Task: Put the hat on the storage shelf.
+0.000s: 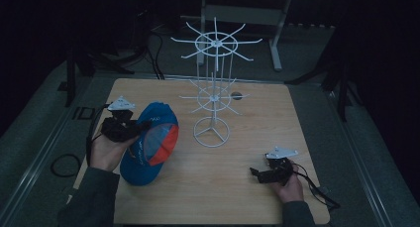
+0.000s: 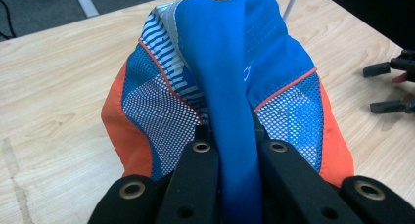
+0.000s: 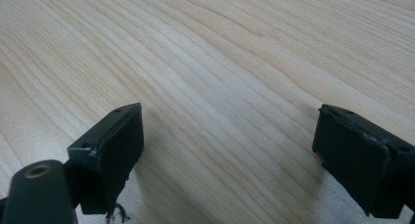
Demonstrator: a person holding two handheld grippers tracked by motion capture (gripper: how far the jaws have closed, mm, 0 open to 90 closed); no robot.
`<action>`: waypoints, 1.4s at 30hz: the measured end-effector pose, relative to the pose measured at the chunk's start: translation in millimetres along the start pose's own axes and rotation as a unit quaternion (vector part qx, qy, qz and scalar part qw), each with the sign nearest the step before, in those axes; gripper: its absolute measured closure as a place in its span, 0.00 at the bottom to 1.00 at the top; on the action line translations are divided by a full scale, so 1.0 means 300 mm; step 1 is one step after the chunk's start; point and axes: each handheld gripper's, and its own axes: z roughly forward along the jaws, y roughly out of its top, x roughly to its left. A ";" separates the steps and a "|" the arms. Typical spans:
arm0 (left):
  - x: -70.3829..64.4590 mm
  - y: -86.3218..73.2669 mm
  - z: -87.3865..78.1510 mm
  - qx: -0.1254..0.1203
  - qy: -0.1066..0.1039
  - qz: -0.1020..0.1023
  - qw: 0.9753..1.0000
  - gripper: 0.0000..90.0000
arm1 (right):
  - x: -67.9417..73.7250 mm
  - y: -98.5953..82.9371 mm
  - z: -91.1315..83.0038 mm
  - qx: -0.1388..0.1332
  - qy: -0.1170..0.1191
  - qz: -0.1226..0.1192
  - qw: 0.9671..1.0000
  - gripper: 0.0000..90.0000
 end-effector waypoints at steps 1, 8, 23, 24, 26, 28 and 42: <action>0.002 0.002 -0.003 -0.001 0.000 0.000 1.000 1.00 | 0.000 0.000 0.000 0.000 0.000 0.000 1.000 0.13; 0.011 0.018 -0.025 -0.011 0.001 0.001 1.000 1.00 | 0.000 0.000 0.000 0.001 0.000 0.001 1.000 0.13; 0.029 0.040 -0.065 -0.033 -0.004 -0.003 0.999 1.00 | 0.000 0.000 -0.001 0.001 0.000 0.001 1.000 0.13; 0.029 0.044 -0.069 -0.034 -0.004 -0.002 0.999 1.00 | 0.000 0.000 -0.001 0.001 0.000 0.001 1.000 0.13; 0.030 0.049 -0.075 -0.038 -0.003 -0.002 0.999 1.00 | 0.000 0.000 -0.001 0.001 0.000 0.001 1.000 0.13; 0.031 0.055 -0.082 -0.041 -0.002 -0.002 0.999 1.00 | 0.000 0.000 -0.001 0.001 0.000 0.001 1.000 0.13; 0.032 0.097 -0.126 -0.058 0.003 0.004 0.998 1.00 | 0.000 0.000 0.000 0.001 0.000 0.000 1.000 0.13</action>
